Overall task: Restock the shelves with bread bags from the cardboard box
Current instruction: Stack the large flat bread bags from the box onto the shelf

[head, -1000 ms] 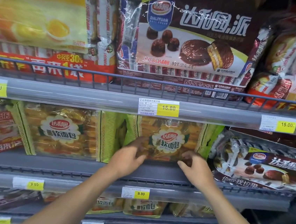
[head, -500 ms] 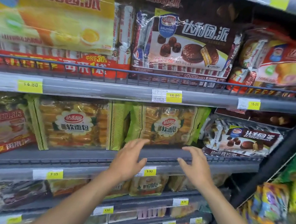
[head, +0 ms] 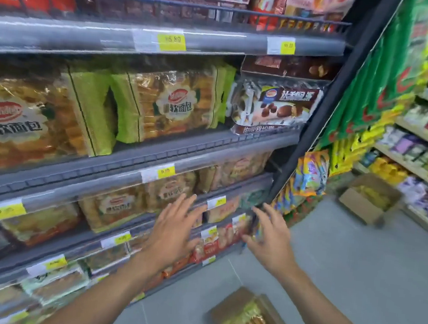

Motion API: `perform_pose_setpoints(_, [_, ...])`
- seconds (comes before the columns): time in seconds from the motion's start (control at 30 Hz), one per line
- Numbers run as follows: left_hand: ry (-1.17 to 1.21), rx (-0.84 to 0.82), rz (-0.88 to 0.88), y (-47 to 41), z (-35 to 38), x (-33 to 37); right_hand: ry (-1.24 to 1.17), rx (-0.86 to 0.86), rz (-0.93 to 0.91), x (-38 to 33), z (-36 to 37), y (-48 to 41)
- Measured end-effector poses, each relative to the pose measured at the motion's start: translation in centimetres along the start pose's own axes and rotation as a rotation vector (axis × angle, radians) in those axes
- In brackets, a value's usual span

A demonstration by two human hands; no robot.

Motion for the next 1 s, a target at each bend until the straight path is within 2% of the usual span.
perform_pose_setpoints(0.2, [0.081, -0.227, 0.09, -0.2, 10.1, 4.7, 0.055, -0.108, 0.258, 11.5, 2.2, 7.0])
perform_pose_setpoints(0.3, [0.082, -0.328, 0.138, 0.0, 15.5, 7.3, 0.032, -0.117, 0.394, 17.4, 4.0, 11.1])
perform_pose_setpoints(0.47, [0.111, -0.514, 0.199, 0.0, 24.4, 11.1, -0.041, -0.232, 0.668, 26.8, 8.3, 17.7])
perform_pose_setpoints(0.67, [0.219, -0.74, 0.17, 0.0, 36.8, 14.4, -0.257, -0.334, 1.005, 35.8, 16.4, 23.2])
perform_pose_setpoints(0.77, [0.257, -0.833, 0.155, -0.3, 44.5, 15.3, -0.311, -0.354, 1.118, 40.2, 21.8, 24.7])
perform_pose_setpoints(1.0, [0.262, -0.924, 0.09, -0.5, 61.8, 14.8, -0.466, -0.364, 1.356, 49.6, 33.8, 26.9])
Point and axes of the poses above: each hand's wrist, its own y-axis away from the middle knuckle, its own z-axis out of the palm, x = y × z, the point moved 1 cm from there along -y, towards the middle knuckle, and after that the axes turned 6 degrees about z, right-handed, at the moved point
